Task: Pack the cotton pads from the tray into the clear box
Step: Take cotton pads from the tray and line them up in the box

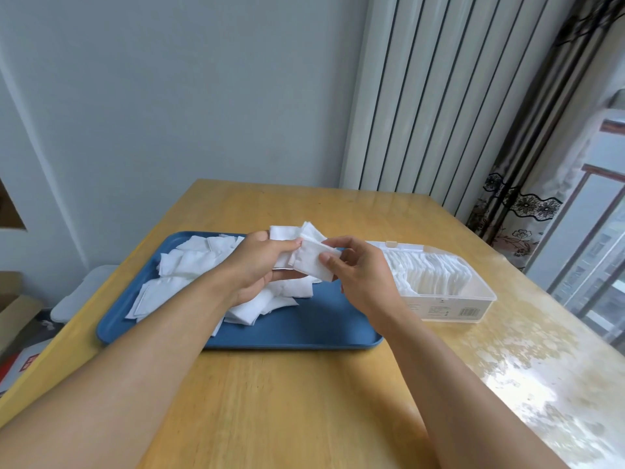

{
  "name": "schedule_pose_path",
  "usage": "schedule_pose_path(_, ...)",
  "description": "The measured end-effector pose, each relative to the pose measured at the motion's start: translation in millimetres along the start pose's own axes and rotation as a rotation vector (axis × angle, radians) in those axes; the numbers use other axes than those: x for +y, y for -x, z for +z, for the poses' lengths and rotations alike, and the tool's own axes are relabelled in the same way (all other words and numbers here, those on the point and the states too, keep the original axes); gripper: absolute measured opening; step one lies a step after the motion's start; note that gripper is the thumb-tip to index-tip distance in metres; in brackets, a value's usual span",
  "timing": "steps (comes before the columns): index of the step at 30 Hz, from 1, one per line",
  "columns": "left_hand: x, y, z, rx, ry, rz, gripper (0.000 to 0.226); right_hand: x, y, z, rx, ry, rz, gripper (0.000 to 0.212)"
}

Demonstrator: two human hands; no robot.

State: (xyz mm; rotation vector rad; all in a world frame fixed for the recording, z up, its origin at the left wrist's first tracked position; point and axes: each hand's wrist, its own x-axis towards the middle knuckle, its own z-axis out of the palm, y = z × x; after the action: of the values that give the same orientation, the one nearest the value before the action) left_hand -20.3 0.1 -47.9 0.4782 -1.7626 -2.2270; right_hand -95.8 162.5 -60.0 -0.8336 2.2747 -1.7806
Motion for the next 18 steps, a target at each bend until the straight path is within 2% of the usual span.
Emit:
schedule_pose_path(8,-1.9,-0.2,3.3,-0.057,0.056,-0.03,0.027,2.2,-0.2,-2.6,-0.001,-0.111,0.037,0.014)
schedule_pose_path(11,-1.8,0.7,5.8,-0.081,0.04,-0.019,0.024,4.6,-2.1,-3.1,0.041,-0.006,-0.003,0.016)
schedule_pose_path(15,-1.8,4.3,2.6,-0.156,-0.077,-0.013,0.022,0.3,2.4,-7.7,-0.01,0.207,-0.061,0.011)
schedule_pose_path(18,-1.4,5.1,0.2,-0.171,-0.08,-0.013,0.022,-1.6,3.3,-9.7,0.032,0.268,-0.081,0.015)
